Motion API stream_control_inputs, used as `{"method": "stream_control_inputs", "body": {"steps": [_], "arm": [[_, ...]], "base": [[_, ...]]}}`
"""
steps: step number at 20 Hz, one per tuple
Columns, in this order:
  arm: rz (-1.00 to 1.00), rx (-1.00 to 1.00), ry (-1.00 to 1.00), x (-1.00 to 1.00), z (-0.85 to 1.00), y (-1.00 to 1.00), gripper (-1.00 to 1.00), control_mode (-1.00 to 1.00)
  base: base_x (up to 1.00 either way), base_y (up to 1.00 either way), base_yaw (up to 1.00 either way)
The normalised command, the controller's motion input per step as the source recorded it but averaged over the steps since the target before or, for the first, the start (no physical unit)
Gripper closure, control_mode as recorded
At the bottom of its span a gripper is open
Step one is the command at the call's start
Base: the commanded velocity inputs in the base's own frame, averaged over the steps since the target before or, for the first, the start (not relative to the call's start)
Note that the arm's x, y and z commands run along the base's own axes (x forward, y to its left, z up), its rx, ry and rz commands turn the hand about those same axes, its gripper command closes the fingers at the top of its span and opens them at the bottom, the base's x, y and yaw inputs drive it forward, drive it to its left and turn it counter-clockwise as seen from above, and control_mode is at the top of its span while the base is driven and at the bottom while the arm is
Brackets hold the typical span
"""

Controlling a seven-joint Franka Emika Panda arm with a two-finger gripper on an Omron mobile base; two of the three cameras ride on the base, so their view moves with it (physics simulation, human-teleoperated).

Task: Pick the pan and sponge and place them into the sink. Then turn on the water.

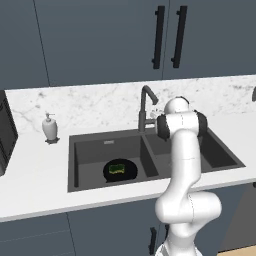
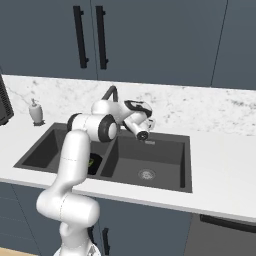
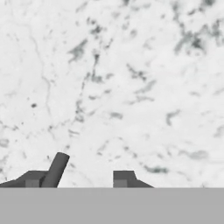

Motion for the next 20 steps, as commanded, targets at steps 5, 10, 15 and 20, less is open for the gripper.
{"method": "stream_control_inputs", "body": {"steps": [5, 10, 15, 20], "arm": [[-0.08, 0.10, 0.00, 0.31, -0.25, -1.00, 1.00, -1.00], [-0.06, 0.11, 0.00, 0.24, -0.23, -1.00, 1.00, -1.00], [-0.01, 0.20, -0.01, 0.01, -0.04, -1.00, 1.00, -1.00], [0.00, 0.31, -0.01, -0.08, 0.18, -1.00, 1.00, -1.00]], "base": [[0.00, 0.00, 0.00], [0.00, 0.00, 0.00], [0.00, 0.00, 0.00], [0.00, 0.00, 0.00]]}}
